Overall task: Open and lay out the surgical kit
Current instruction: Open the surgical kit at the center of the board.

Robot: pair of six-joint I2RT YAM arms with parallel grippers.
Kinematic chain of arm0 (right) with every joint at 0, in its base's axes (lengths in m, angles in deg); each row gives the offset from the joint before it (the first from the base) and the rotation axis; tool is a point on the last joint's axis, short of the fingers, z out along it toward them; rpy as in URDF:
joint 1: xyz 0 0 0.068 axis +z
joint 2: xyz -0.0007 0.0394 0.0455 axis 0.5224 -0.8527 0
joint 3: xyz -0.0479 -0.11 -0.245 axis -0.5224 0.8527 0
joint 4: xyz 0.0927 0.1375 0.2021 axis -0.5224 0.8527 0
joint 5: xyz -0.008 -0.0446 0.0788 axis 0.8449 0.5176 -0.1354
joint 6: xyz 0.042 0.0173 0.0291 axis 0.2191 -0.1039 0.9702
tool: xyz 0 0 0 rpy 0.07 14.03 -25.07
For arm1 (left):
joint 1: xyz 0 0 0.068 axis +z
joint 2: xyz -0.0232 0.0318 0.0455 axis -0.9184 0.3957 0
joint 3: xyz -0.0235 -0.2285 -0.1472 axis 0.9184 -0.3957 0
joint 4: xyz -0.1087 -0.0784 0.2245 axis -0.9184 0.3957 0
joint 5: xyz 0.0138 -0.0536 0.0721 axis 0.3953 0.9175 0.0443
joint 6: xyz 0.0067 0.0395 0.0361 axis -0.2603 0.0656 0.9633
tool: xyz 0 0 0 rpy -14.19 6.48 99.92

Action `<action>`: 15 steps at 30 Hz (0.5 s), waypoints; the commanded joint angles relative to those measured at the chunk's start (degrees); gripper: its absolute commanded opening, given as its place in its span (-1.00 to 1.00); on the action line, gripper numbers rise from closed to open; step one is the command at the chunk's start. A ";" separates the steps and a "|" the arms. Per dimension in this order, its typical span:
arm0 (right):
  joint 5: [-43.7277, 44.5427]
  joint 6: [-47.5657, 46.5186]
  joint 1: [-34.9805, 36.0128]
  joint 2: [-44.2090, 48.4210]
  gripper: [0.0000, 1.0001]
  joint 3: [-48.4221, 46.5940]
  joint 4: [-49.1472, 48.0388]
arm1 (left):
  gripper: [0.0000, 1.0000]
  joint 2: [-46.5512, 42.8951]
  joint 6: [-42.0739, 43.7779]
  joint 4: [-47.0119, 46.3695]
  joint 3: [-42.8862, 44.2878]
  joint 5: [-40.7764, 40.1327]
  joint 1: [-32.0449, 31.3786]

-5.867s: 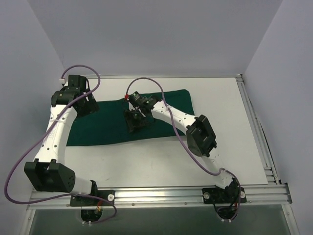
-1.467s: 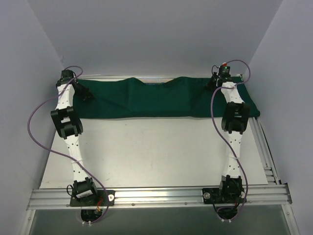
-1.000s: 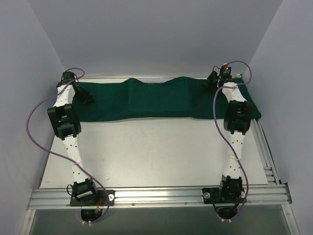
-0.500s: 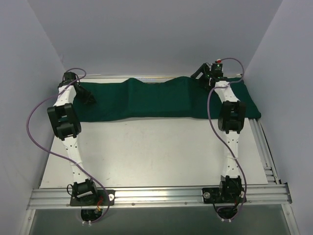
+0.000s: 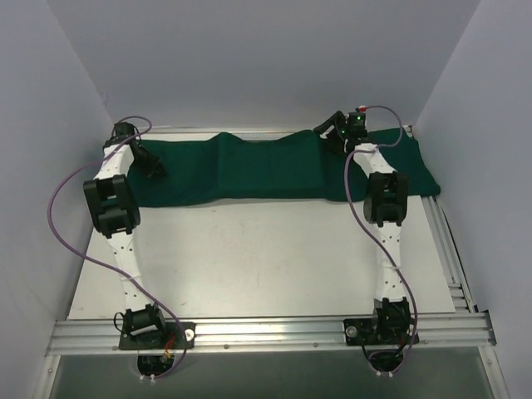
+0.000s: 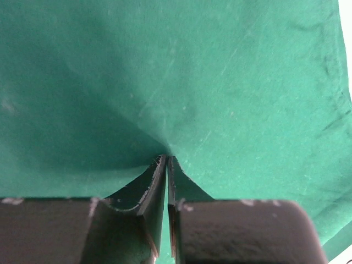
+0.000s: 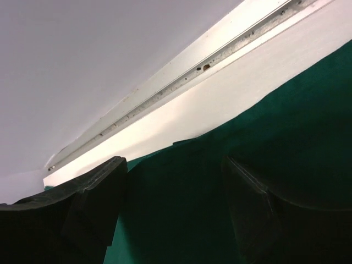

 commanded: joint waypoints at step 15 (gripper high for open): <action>-11.36 4.74 -1.91 3.38 -0.83 4.75 -15.41 | -0.80 -1.53 0.16 2.85 -1.02 -1.66 -0.67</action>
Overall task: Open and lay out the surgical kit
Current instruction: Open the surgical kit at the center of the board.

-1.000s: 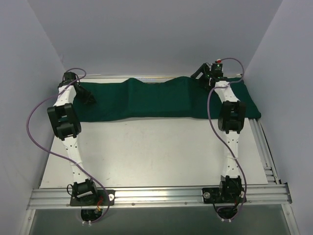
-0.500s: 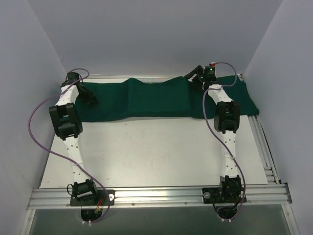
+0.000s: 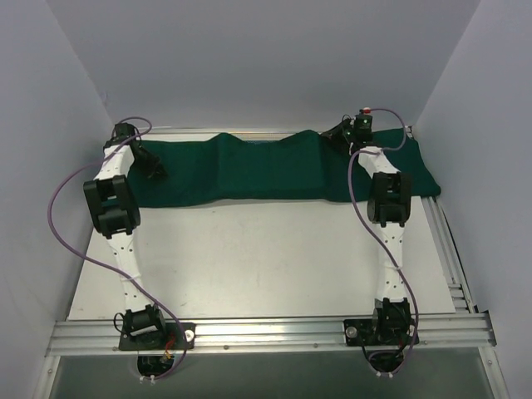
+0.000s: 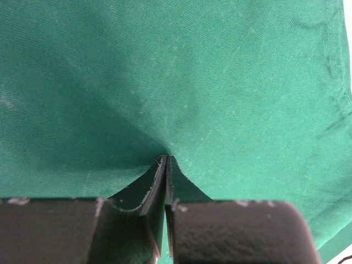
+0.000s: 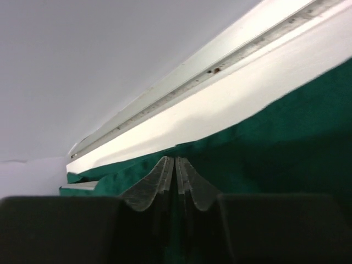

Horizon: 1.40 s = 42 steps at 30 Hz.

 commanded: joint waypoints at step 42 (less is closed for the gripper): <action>-16.15 5.66 -0.25 1.86 -0.88 0.91 -14.45 | -0.80 -3.29 1.19 1.51 -2.49 -0.69 -0.83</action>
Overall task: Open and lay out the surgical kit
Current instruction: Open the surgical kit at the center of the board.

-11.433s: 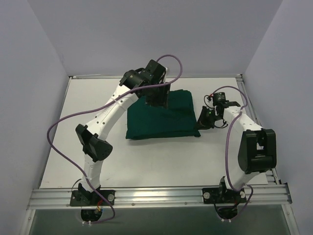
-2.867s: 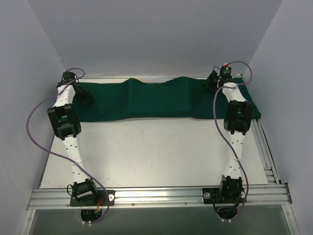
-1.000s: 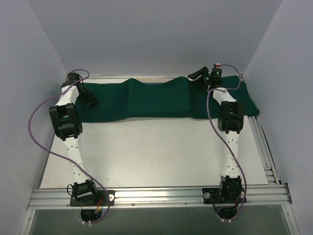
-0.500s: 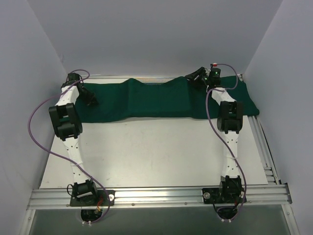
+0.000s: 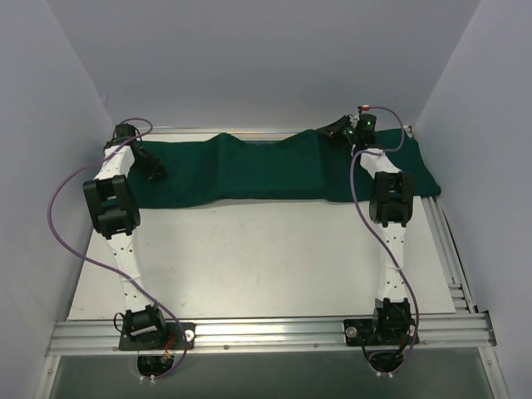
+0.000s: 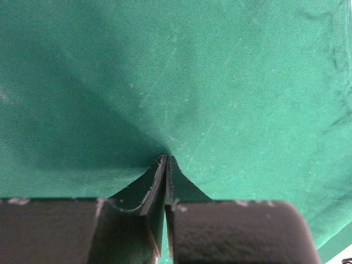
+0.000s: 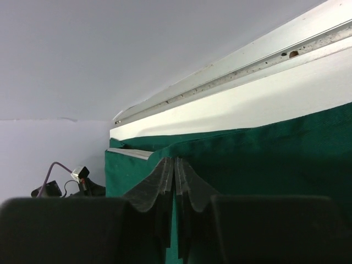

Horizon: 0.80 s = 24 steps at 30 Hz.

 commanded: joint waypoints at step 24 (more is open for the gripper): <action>0.60 -9.84 1.72 21.21 -1.00 14.73 5.47 | -0.69 -7.26 0.49 2.30 -2.85 -2.10 -0.72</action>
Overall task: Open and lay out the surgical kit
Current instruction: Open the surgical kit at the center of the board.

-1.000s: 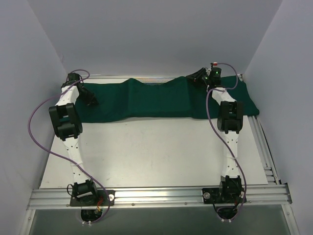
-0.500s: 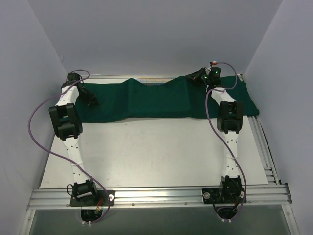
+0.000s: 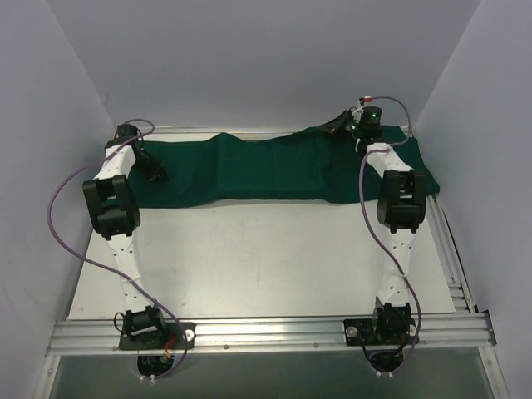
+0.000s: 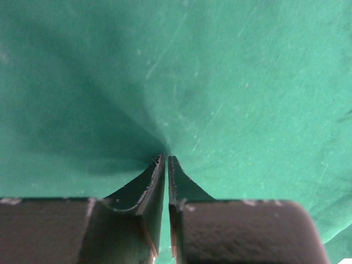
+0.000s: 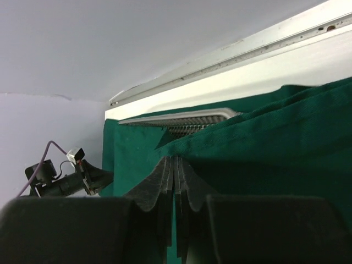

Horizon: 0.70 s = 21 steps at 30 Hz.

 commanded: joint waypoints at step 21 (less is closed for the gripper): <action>17.39 -12.51 2.89 62.15 -0.23 52.20 46.21 | -0.11 -24.35 -1.60 4.31 -18.22 -0.20 -1.32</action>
